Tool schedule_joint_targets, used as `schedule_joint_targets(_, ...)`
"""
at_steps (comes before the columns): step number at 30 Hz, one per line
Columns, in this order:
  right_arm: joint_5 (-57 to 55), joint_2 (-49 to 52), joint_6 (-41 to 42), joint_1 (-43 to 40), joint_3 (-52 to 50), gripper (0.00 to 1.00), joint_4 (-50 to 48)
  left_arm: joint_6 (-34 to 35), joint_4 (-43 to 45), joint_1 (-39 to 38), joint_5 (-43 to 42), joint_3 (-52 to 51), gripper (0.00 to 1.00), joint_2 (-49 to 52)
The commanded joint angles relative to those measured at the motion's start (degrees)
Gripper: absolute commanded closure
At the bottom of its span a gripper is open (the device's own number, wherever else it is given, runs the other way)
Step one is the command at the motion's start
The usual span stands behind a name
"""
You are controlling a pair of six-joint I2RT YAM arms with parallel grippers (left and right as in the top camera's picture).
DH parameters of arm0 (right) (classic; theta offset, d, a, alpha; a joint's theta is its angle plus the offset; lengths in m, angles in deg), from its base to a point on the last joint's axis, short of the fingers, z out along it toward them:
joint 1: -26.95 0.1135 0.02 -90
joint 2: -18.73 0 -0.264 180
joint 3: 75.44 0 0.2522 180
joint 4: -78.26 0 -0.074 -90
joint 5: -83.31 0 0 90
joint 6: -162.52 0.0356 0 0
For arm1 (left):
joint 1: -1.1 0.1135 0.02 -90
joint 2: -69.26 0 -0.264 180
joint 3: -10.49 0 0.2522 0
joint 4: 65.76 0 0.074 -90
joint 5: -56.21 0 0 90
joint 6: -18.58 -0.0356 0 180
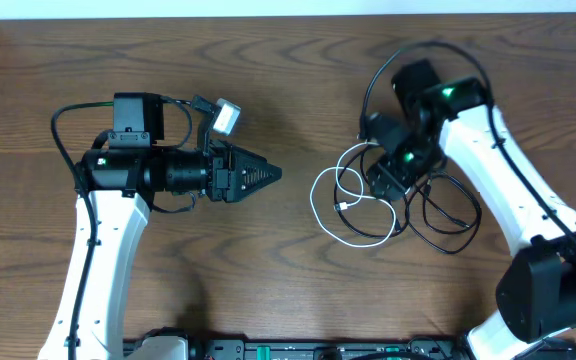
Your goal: Untangle cables
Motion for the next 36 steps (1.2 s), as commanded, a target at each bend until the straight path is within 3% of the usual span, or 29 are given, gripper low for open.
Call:
schedule_joint_targets(1, 4.7, -0.2, -5.3, -0.5, -4.6, 0.20, -3.7, -1.0, -0.1, -0.1, -1.0, 0.6, 0.33, 0.0)
schedule_joint_targets(15, 11.4, -0.2, -3.9, -0.4, -16.6, 0.15, -19.6, -1.0, -0.1, -0.1, -1.0, 0.6, 0.33, 0.0)
schedule_joint_targets(36, 11.6, 2.6, -3.1, -0.3, -20.7, 0.15, -25.7, -0.9, -0.2, -0.1, -1.0, 0.6, 0.33, 0.0)
